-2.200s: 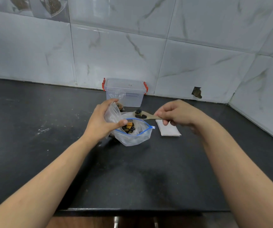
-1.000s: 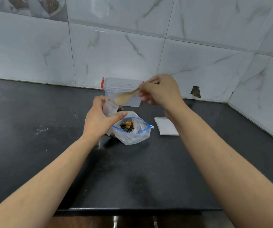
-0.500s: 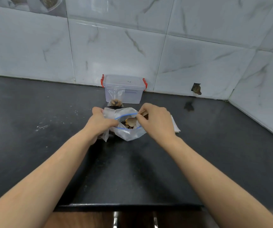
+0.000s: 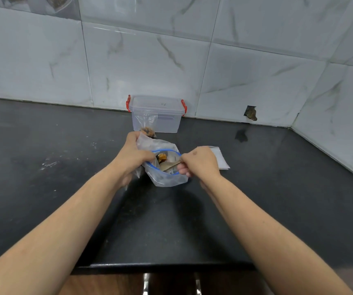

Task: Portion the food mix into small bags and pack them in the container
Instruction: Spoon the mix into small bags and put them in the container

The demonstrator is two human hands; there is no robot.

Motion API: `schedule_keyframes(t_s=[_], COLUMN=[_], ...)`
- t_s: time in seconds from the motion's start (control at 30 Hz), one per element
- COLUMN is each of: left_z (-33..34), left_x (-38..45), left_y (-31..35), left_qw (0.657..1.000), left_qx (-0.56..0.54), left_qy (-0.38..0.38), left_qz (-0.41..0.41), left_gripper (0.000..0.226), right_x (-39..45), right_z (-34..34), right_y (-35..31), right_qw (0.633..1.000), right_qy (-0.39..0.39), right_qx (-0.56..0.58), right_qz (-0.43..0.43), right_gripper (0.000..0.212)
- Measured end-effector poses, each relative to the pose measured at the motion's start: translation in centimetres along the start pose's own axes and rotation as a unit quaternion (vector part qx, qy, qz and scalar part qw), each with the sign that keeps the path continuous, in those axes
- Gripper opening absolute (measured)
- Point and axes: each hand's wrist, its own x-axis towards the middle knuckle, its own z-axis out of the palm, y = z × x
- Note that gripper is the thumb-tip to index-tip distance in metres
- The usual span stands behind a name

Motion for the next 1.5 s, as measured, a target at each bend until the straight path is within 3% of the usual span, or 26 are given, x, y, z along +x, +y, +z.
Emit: schedule_keyframes(t_s=[0.13,0.37,0.6,0.8,1.33,1.43,1.5], left_z=[0.3,-0.3,-0.9,-0.8,-1.3,-1.1,-1.0], left_x=[-0.2,0.1,0.1,-1.0,-0.8,-0.7,-0.7], left_y=[-0.2,-0.8,-1.0,-0.6,-0.4,-0.3,-0.3], left_qw=[1.0,1.0,0.988,0.968,0.956,0.955,0.954], left_qx=[-0.006,-0.016,0.08,0.144,0.192,0.188,0.19], left_qy=[-0.029,0.007,0.066,0.074,0.06,0.06,0.063], left_qz=[-0.002,0.017,0.117,0.192,0.215,0.222,0.225], left_gripper=[0.067,0.059,0.064,0.064,0.067,0.067,0.066], right_x=[-0.2,-0.4,-1.0,-2.1,-3.6,-4.0,-4.5], right_z=[-0.1,-1.3,-3.1,-5.0,-6.4,-4.9,-3.5], right_y=[0.4,0.8,0.2,-0.8,-6.6,-8.0,-8.7], right_qw=[0.977,0.957,0.972,0.98,0.982,0.99,0.988], right_qy=[-0.037,-0.046,-0.049,-0.046,-0.063,-0.057,-0.028], right_qx=[0.16,0.237,0.197,0.177,0.177,0.112,-0.015], right_qz=[0.134,0.161,0.116,0.083,-0.006,-0.065,-0.15], right_gripper=[0.012,0.013,0.015,0.01,0.009,0.012,0.011])
